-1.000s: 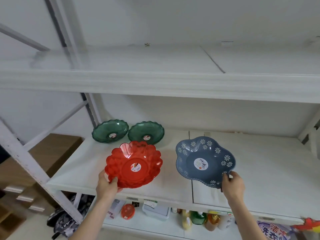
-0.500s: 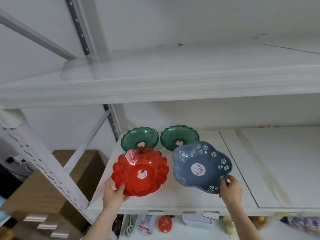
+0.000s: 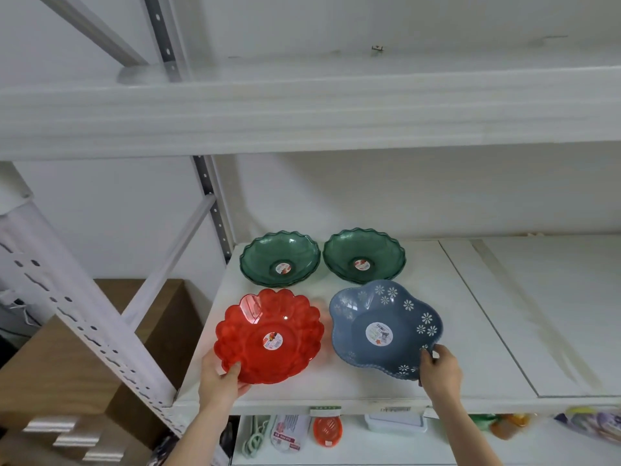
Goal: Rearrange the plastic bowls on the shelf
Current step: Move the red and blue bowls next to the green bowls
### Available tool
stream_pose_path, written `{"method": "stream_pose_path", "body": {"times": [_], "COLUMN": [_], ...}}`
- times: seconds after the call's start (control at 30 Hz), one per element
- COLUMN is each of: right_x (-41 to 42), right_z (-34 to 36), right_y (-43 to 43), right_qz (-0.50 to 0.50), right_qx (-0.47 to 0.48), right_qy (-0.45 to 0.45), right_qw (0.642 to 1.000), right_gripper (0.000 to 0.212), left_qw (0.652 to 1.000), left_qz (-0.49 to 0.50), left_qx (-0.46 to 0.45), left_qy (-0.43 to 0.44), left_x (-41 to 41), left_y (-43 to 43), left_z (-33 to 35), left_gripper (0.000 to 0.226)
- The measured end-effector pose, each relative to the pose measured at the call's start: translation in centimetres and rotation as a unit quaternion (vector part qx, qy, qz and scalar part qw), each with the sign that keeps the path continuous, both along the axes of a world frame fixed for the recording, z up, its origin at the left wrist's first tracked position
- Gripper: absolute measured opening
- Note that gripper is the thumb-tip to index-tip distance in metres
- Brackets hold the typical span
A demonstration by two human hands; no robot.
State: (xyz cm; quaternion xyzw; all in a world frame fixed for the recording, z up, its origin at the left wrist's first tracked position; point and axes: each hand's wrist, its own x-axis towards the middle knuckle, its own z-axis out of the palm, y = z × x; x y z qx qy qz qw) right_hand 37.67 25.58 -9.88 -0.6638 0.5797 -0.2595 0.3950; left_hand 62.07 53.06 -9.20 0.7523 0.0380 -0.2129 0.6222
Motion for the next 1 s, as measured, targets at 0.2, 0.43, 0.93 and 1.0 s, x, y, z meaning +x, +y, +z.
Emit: {"method": "stream_pose_path", "body": {"times": [0.2,0.43,0.93,1.0], "right_x": [0.7,0.4,0.4,0.2], "right_z": [-1.8,-3.1,-2.5,-2.0], "right_y": [0.2,0.8,1.2,1.4], "right_qz": [0.002,0.002,-0.015,-0.010], "right_qx": [0.002,0.018,0.038,0.042], "right_qy": [0.009,0.032,0.044,0.045], "right_qw": [1.000,0.999,0.998,0.998], "right_gripper": [0.027,0.031,0.032,0.034], "left_qw": [1.000,0.999,0.993,0.988], "left_qz": [-0.013,-0.031,-0.102,-0.121], "left_qx": [-0.010,-0.011,0.055,0.093], "left_qy": [0.001,0.008,0.013,-0.004], "left_x": [0.8,1.4,1.2,1.1], "left_y": [0.2,0.5,1.5,1.5], "left_z": [-1.6,-2.5,-1.3,-0.9], "left_gripper": [0.057,0.061,0.071,0.070]}}
